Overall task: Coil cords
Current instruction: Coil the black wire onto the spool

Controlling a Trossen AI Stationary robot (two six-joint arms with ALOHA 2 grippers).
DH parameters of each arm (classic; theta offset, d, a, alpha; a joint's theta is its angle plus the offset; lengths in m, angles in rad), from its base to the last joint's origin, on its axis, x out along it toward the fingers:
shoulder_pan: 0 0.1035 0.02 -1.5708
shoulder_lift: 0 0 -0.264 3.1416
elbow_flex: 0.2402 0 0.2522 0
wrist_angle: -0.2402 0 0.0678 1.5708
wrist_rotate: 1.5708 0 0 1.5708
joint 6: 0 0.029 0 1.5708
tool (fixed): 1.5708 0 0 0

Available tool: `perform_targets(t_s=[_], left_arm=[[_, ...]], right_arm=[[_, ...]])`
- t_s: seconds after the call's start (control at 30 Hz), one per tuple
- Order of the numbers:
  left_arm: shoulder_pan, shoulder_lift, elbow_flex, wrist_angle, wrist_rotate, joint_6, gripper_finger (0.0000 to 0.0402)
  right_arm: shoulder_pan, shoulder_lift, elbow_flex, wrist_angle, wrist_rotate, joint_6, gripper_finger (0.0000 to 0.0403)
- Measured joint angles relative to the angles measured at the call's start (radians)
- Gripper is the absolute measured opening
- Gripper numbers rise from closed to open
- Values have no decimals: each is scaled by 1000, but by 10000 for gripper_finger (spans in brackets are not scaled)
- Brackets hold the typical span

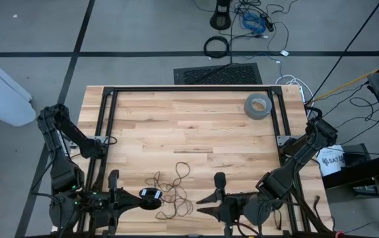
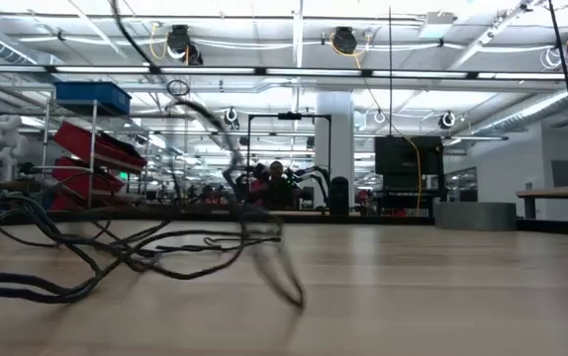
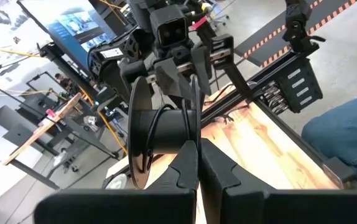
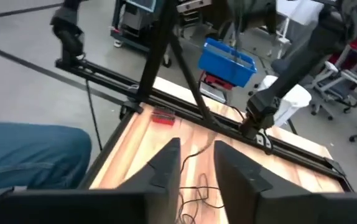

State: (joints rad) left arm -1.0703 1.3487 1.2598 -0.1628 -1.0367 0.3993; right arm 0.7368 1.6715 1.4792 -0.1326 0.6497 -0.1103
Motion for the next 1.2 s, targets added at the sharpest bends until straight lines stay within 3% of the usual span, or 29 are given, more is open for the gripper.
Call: perform_targets(t_s=[0.3,0.5,0.7,1.07,1.2], left_arm=[[43,0,0,6,0,-2,2],[49,0,0,5,0,-3,2],[36,0,0,4,-13,-4,2],[16,0,-1,2,-46,-1,2],[16,0,-1,3,-47,-1,2]], right_arm=[[-68,83,0,59,-88,10,143],[-148,166,0,116,-245,-1,151],[-205,243,-16,141,-260,46,151],[-235,263,-286,681,-317,38,151],[-255,262,-358,841,-405,62,151]])
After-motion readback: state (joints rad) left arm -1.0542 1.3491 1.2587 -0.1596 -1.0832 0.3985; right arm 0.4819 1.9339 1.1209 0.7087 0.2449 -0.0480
